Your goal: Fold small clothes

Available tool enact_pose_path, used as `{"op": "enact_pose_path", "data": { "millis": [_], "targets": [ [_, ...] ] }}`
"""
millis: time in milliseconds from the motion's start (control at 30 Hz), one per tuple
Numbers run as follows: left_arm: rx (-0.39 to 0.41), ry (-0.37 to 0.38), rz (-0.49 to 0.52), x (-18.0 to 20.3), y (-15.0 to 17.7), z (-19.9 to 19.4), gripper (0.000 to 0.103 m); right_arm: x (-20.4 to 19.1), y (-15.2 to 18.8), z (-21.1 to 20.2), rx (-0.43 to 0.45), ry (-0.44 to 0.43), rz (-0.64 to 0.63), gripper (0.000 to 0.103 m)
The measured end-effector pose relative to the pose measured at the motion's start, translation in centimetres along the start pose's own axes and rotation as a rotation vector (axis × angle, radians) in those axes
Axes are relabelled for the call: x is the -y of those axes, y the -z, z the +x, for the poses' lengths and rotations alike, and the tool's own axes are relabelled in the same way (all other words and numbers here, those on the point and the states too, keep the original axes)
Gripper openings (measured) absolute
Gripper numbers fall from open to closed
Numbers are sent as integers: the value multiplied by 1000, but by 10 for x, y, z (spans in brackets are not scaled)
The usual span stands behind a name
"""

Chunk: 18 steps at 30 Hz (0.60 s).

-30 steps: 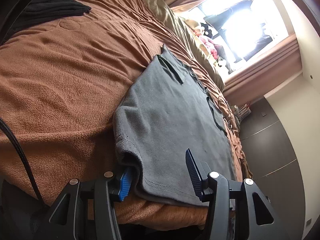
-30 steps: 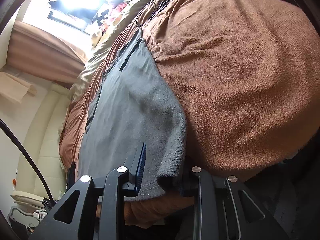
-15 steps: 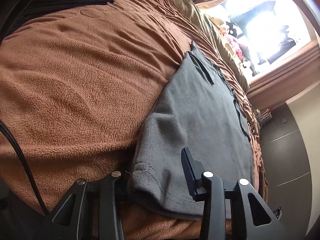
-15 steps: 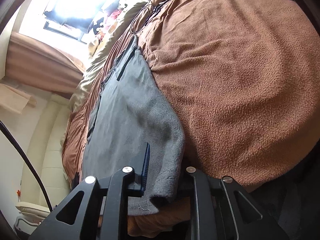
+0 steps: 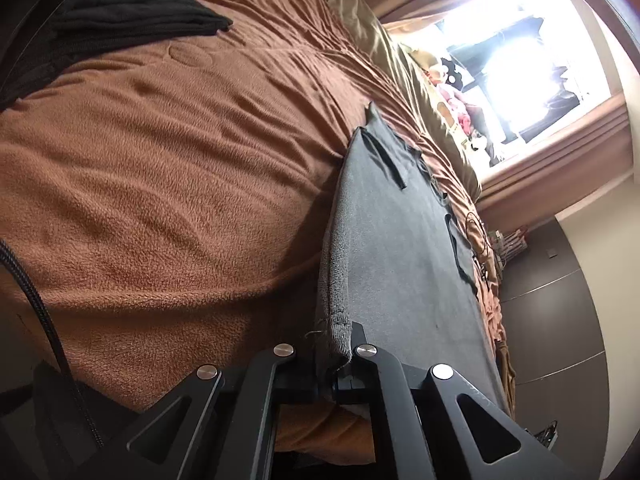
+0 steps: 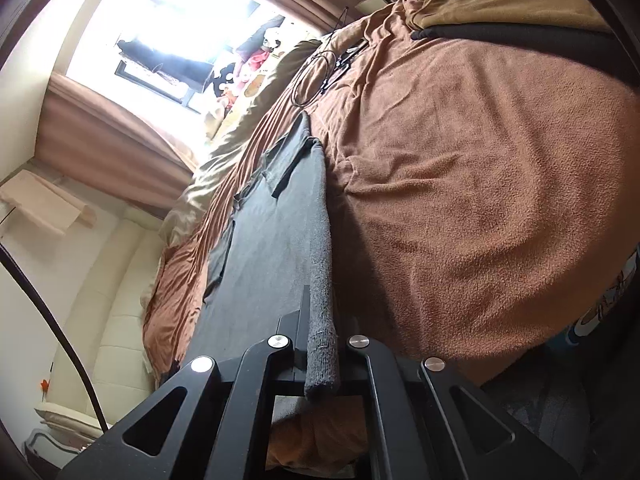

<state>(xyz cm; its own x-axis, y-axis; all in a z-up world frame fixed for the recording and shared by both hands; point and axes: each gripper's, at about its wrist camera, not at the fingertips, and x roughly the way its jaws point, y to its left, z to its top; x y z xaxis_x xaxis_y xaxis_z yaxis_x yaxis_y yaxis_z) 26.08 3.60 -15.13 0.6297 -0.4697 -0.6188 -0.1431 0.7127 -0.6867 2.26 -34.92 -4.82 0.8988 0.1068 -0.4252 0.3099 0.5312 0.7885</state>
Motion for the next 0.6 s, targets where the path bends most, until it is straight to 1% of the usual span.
{"op": "enact_pose_path", "data": {
  "millis": [200, 400, 500, 600],
  "targets": [
    [51, 72, 30, 22, -2, -33, 2, -3, 6, -23, 34, -51, -6, 0],
    [110, 129, 61, 39, -1, -75, 2, -3, 5, -53, 65, -98, -18, 0],
    [138, 165, 64, 42, 4, -98, 2, -5, 9, -69, 72, -117, -34, 0],
    [160, 179, 68, 46, 11, -118, 2, -5, 13, -85, 77, -133, -48, 0]
  ]
}}
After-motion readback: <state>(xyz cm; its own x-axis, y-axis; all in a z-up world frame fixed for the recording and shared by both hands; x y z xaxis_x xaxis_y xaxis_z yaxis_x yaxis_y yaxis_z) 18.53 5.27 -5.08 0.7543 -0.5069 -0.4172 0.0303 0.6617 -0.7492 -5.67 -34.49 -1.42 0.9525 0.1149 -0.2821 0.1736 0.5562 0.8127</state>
